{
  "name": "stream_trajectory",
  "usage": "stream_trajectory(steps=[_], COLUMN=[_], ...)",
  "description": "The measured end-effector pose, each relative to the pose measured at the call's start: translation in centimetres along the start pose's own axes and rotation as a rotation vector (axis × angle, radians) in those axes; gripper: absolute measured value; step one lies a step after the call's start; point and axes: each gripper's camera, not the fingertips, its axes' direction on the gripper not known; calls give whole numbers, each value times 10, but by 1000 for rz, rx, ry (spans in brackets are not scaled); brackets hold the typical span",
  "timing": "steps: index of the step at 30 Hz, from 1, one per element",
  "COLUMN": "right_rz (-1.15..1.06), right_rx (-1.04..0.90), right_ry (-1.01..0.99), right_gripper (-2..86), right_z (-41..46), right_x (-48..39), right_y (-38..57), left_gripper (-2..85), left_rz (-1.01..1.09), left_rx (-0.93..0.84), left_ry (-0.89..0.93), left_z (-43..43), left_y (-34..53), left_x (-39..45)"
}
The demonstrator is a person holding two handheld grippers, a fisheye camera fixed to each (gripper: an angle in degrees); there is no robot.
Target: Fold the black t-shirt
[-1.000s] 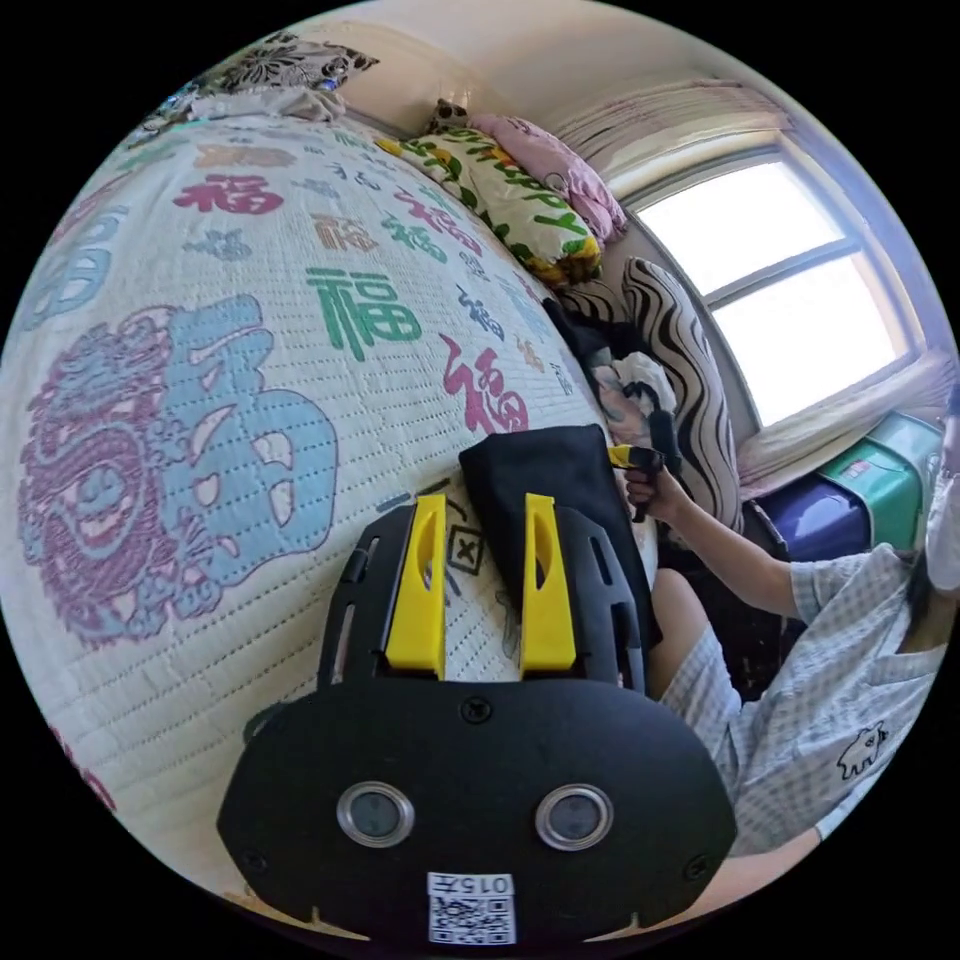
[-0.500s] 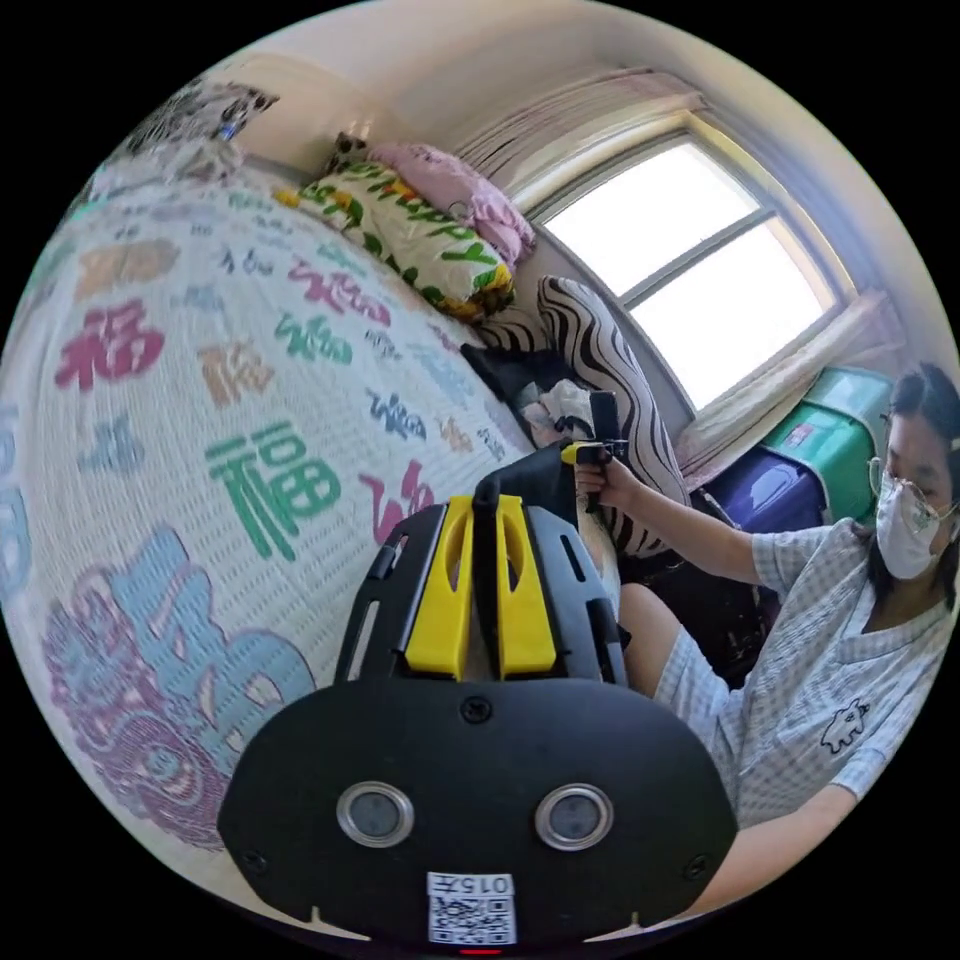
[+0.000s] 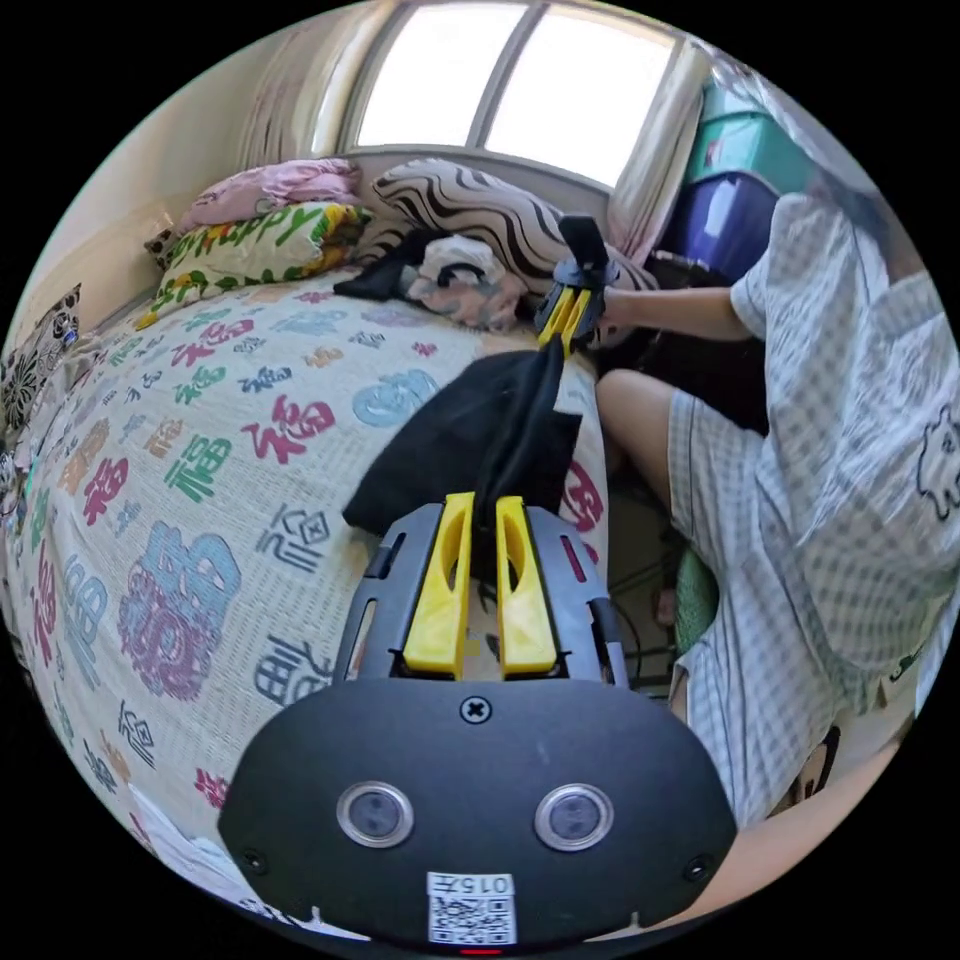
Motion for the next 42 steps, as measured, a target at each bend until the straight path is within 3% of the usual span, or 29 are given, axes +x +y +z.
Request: stream_trajectory(steps=[7, 11, 14, 18, 23, 26, 33, 39, 42], right_rz=[54, 179, 282, 242, 186, 200, 234, 307, 317], right_rx=[-99, -133, -62, 18, -145, -119, -122, 154, 139], right_ry=[62, -18, -23, -8, -8, -10, -22, -101, -206], right_gripper=[55, 66, 65, 88, 72, 13, 0, -3, -5], right_z=[39, 40, 22, 19, 78, 84, 92, 59, 84], right_x=[-33, -32, -35, -47, -49, -54, -54, -43, -28], right_y=[-7, -1, 3, -24, -66, -62, -69, -80, -96], left_gripper=[41, 52, 47, 65, 57, 20, -8, -9, -8], left_rz=[-12, -30, -125, -192, -200, -263, -360, -463, -491], left_rx=[-92, -220, -156, 12, -69, -104, -190, 105, 92], left_ry=[-86, -73, -18, -53, 64, 92, 92, 136, 197], left_z=[25, 28, 2, -17, 39, 53, 48, -12, 5], left_y=[12, 17, 25, 6, -10, 8, 50, 44, 39], left_x=[38, 46, 42, 34, 23, 18, 8, -21, -45])
